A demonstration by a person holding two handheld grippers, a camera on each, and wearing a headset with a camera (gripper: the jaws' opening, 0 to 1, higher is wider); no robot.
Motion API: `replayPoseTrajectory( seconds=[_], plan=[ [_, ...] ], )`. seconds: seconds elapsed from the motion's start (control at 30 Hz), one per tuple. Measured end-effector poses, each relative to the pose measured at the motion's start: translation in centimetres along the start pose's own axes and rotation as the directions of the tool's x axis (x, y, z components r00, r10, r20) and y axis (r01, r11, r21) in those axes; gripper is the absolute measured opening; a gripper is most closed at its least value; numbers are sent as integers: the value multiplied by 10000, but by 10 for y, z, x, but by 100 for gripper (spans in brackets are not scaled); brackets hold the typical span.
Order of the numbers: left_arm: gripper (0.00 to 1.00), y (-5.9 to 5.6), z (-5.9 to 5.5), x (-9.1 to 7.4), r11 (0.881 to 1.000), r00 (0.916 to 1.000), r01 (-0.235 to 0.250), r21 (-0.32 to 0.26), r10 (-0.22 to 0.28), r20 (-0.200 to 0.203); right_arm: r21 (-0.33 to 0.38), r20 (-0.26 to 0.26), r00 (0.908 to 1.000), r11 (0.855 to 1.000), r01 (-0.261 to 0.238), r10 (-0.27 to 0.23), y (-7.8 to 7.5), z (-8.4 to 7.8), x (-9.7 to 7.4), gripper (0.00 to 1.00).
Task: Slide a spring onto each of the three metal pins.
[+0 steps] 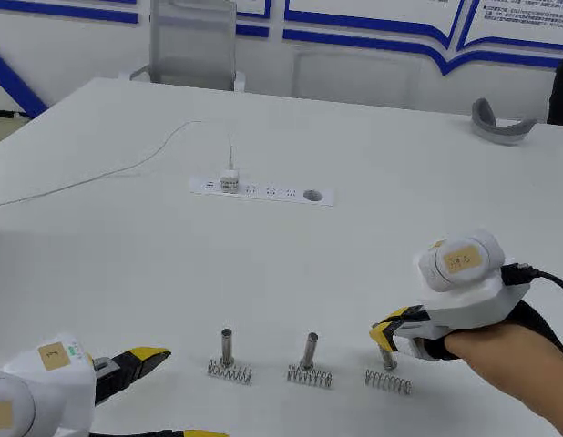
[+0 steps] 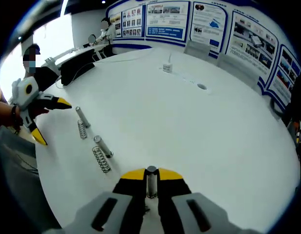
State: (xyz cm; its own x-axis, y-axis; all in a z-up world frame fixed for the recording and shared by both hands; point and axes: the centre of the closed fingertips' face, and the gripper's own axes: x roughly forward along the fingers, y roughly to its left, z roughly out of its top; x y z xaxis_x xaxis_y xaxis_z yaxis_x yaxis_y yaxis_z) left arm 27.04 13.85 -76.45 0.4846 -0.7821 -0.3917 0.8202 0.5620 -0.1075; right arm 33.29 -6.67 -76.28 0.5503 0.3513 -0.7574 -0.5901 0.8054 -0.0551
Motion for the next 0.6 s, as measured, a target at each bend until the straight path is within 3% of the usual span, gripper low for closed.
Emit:
replayPoseTrajectory(
  seconds=[0.6],
  plan=[
    [76, -2, 3, -3, 10000, 10000, -31, 75, 30, 43, 76, 149, 9999, 10000, 20, -21, 4, -1, -8, 9]
  ],
)
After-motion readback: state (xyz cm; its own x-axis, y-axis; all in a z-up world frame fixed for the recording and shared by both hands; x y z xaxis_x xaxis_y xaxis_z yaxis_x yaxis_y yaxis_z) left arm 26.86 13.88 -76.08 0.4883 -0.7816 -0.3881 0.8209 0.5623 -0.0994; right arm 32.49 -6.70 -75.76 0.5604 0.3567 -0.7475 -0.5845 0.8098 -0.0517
